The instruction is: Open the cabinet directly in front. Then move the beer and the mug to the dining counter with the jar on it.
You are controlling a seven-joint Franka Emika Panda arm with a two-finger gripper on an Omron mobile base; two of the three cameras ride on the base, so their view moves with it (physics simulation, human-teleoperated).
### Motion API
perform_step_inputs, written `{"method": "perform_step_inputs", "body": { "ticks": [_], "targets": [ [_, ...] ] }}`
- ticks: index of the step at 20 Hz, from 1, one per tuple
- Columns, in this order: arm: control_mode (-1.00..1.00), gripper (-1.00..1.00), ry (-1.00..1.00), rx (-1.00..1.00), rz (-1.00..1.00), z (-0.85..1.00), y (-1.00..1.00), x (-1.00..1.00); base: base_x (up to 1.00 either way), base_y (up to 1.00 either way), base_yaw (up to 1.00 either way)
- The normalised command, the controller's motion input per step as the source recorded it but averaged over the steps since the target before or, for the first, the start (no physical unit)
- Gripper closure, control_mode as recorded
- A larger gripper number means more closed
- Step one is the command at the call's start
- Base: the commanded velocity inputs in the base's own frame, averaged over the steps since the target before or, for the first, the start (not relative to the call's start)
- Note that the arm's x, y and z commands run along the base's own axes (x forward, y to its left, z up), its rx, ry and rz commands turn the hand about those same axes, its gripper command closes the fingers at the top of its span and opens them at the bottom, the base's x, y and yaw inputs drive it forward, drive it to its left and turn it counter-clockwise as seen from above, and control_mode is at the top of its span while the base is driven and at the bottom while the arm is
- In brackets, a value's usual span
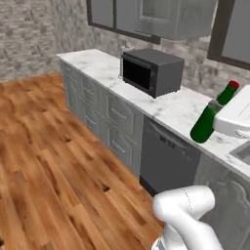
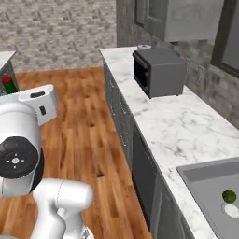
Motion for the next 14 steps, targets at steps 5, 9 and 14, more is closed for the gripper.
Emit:
{"method": "perform_step_inputs", "body": {
  "ticks": [5, 9, 14],
  "targets": [
    [1.00, 1.00, 0.00, 0.00, 0.00, 0.00, 0.00, 0.00, 1.00, 0.61, 0.10],
    [1.00, 1.00, 0.00, 0.00, 0.00, 0.00, 0.00, 0.00, 1.00, 0.47, 0.29],
    [1.00, 1.00, 0.00, 0.00, 0.00, 0.00, 0.00, 0.00, 0.48, 0.00, 0.89]
  ]
}}
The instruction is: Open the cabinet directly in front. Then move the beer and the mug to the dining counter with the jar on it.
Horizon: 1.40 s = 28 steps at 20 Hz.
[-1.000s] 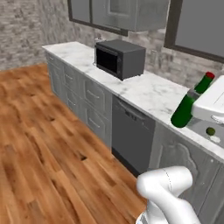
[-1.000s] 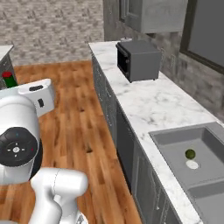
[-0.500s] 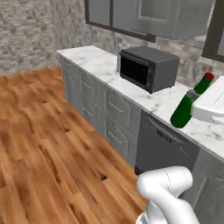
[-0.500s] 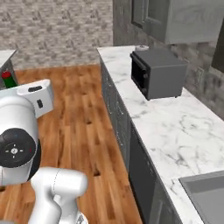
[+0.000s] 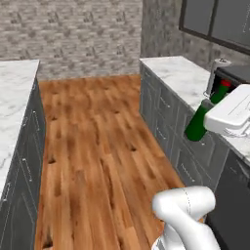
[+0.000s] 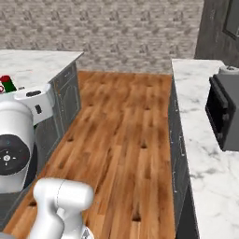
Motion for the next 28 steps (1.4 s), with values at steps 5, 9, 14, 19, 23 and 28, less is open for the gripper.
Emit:
{"method": "perform_step_inputs", "body": {
  "ticks": [5, 9, 14, 19, 23, 28],
  "targets": [
    [1.00, 1.00, 0.00, 0.00, 0.00, 0.00, 0.00, 0.00, 0.18, 0.00, 0.93],
    [1.00, 1.00, 0.00, 0.00, 0.00, 0.00, 0.00, 0.00, 0.42, 0.00, 0.84],
    [1.00, 1.00, 0.00, 0.00, 0.00, 0.00, 0.00, 0.00, 0.59, -0.06, 0.62],
    [1.00, 1.00, 0.00, 0.00, 0.00, 0.00, 0.00, 0.00, 0.99, -0.58, 0.18],
    [1.00, 1.00, 0.00, 0.00, 0.00, 0.00, 0.00, 0.00, 1.00, -1.00, 0.30],
    [1.00, 1.00, 0.00, 0.00, 0.00, 0.00, 0.00, 0.00, 1.00, -0.60, 0.51]
  ]
}}
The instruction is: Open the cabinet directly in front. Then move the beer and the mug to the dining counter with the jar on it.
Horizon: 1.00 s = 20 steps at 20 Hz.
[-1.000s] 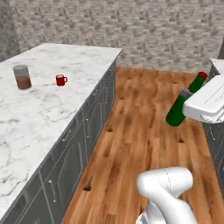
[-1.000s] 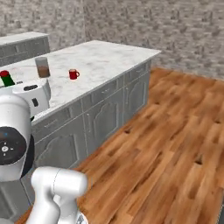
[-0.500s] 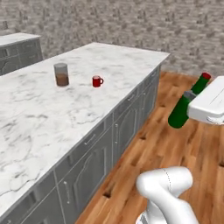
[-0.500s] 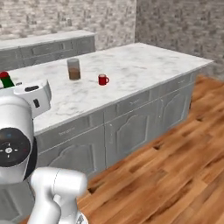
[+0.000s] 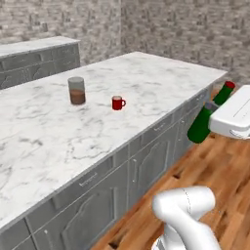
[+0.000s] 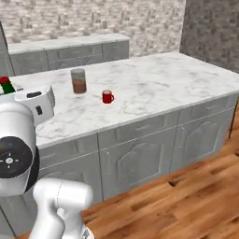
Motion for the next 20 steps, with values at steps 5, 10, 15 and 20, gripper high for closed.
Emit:
{"method": "perform_step_inputs", "body": {
  "ticks": [5, 10, 15, 20],
  "targets": [
    [1.00, 1.00, 0.00, 0.00, 0.00, 0.00, 0.00, 0.00, 0.97, -0.49, 0.55],
    [1.00, 1.00, 0.00, 0.00, 0.00, 0.00, 0.00, 0.00, 0.90, -0.48, 0.46],
    [1.00, 1.00, 0.00, 0.00, 0.00, 0.00, 0.00, 0.00, 0.06, 0.00, 0.45],
    [1.00, 1.00, 0.00, 0.00, 0.00, 0.00, 0.00, 0.00, -0.03, 0.01, 0.27]
  ]
}}
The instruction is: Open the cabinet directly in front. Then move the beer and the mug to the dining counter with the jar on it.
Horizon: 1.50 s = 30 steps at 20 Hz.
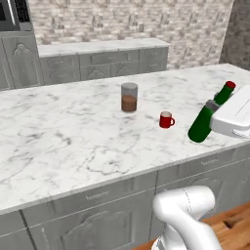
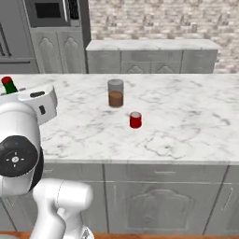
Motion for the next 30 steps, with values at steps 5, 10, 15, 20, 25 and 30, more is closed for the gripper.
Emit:
{"method": "perform_step_inputs", "body": {
  "ticks": [5, 10, 15, 20, 25, 30],
  "targets": [
    [1.00, 1.00, 0.00, 0.00, 0.00, 0.00, 0.00, 0.00, 0.41, 0.00, 0.04],
    [1.00, 1.00, 0.00, 0.00, 0.00, 0.00, 0.00, 0.00, 0.64, -0.11, 0.33],
    [1.00, 1.00, 0.00, 0.00, 0.00, 0.00, 0.00, 0.00, 0.01, -0.44, 0.24],
    [1.00, 1.00, 0.00, 0.00, 0.00, 0.00, 0.00, 0.00, 0.00, -0.38, 0.00],
    [-1.00, 1.00, 0.04, 0.00, -0.08, 0.00, -0.08, 0.13, 0.03, 0.00, 0.00],
    [-1.00, 1.00, 0.02, -0.01, -0.53, -0.10, 0.00, 0.27, 0.00, 0.00, 0.00]
  ]
}}
